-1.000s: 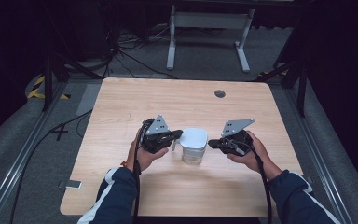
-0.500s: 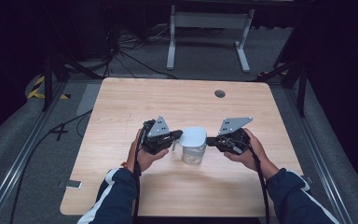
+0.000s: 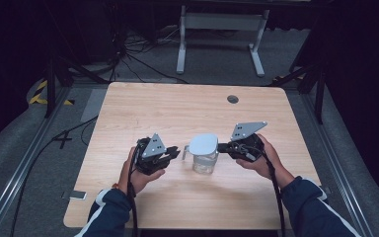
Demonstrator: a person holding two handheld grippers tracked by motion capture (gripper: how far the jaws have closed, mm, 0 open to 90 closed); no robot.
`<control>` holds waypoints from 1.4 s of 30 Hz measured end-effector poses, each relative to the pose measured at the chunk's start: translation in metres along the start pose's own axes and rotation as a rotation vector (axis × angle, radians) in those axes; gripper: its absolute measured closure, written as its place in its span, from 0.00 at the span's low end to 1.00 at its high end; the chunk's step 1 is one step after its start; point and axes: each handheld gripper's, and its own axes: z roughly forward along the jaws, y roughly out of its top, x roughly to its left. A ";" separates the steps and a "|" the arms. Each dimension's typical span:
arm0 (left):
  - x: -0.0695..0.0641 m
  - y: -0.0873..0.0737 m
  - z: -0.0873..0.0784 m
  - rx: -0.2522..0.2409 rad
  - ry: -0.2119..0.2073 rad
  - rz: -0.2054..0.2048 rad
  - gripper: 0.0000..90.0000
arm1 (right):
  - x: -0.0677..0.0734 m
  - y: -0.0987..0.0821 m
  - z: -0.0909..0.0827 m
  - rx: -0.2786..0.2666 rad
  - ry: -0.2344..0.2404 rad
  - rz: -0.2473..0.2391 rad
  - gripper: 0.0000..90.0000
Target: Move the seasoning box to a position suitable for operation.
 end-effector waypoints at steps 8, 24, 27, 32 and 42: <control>0.002 -0.034 -0.006 0.080 -0.014 -0.011 0.84 | -0.004 -0.001 -0.008 -0.016 -0.017 0.014 0.98; -0.002 -0.068 -0.016 0.170 -0.005 -0.044 0.53 | 0.002 0.014 0.002 -0.024 -0.010 -0.016 0.98; -0.003 -0.074 -0.018 0.198 0.003 -0.059 0.47 | 0.003 0.016 0.003 -0.024 -0.016 -0.019 0.99; -0.003 -0.082 -0.022 0.234 0.013 -0.067 0.40 | 0.006 0.023 0.005 -0.036 -0.022 -0.033 0.99; -0.001 -0.092 -0.030 0.243 0.029 -0.108 0.34 | 0.007 0.039 0.012 -0.032 -0.017 -0.065 0.99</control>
